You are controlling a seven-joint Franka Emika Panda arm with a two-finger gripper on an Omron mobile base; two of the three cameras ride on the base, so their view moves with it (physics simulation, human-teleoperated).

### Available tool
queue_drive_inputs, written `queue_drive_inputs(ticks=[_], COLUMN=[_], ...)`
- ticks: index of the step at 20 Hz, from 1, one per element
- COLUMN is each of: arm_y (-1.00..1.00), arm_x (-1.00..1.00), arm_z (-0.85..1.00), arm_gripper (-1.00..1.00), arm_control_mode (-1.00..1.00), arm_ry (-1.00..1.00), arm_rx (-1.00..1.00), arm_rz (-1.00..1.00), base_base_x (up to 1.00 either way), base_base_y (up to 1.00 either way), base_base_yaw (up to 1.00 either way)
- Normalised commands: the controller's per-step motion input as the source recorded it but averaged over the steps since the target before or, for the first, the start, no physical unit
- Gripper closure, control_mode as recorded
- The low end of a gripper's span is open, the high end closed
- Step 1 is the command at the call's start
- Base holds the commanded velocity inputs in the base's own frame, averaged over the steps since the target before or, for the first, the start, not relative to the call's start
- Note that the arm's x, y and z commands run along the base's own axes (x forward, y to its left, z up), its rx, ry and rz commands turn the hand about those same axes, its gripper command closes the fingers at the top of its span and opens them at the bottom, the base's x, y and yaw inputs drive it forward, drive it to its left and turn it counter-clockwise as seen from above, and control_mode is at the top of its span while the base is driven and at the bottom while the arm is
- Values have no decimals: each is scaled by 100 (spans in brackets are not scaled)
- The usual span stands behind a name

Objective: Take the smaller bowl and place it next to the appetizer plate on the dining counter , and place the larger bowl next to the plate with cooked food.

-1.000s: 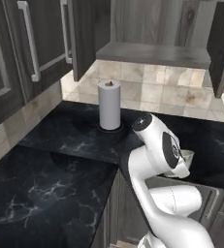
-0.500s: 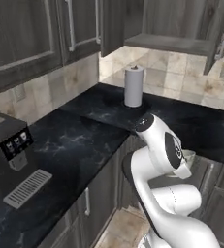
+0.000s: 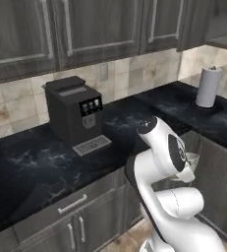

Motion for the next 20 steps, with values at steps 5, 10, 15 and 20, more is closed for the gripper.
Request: queue_drive_inputs(ticks=[5, 10, 15, 20], arm_y=[0, 0, 0, 0], arm_x=[0, 0, 0, 0], arm_z=[0, 0, 0, 0], arm_gripper=[100, 100, 100, 100], arm_control_mode=[100, 100, 100, 100], arm_ry=[0, 0, 0, 0], arm_rx=[0, 0, 0, 0], arm_rz=[0, 0, 0, 0], base_base_x=[-27, -18, 0, 0], base_base_y=[66, 64, 50, 30], base_base_yaw=[83, 85, 82, 80])
